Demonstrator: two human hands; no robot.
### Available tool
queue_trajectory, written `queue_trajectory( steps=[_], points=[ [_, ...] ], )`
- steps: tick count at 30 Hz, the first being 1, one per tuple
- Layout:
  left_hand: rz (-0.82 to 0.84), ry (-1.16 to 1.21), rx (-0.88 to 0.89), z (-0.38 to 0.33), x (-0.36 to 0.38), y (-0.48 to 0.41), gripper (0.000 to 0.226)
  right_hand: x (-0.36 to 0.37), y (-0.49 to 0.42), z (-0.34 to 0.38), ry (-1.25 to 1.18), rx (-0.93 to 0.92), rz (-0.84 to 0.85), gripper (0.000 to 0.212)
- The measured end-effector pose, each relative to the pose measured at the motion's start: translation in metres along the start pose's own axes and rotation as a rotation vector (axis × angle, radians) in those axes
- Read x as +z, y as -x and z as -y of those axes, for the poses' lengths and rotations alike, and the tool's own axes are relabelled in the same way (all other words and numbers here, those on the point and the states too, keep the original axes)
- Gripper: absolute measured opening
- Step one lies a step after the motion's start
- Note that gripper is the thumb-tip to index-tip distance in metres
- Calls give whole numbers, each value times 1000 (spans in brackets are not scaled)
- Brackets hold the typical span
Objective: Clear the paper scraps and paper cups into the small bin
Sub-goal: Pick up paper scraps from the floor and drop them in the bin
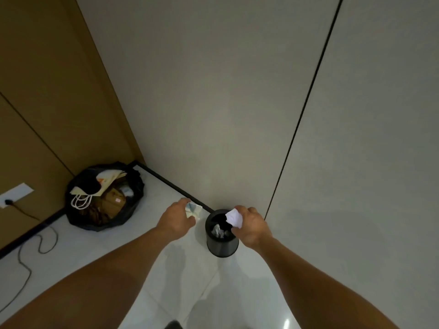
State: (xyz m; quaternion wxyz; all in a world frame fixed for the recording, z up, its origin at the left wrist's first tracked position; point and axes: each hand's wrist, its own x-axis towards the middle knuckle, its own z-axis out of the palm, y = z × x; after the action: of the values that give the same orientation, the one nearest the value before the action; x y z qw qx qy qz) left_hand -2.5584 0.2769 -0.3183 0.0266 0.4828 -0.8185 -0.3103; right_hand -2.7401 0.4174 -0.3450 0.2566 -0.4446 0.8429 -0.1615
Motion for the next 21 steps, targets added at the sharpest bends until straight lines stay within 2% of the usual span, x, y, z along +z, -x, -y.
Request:
queue_trajectory(
  steps=[5, 12, 16, 21],
  points=[
    [117, 25, 25, 0, 19, -74, 60, 0, -60, -8, 68, 42, 55, 62],
    [369, 8, 111, 26, 54, -208, 60, 40, -151, -18, -51, 326, 32, 64],
    [513, -50, 143, 54, 84, -285, 63, 86, -201, -21, -123, 482, 54, 62],
    [598, -120, 97, 95, 162, -363, 62, 169, -271, -55, -202, 609, 98, 59]
  ],
)
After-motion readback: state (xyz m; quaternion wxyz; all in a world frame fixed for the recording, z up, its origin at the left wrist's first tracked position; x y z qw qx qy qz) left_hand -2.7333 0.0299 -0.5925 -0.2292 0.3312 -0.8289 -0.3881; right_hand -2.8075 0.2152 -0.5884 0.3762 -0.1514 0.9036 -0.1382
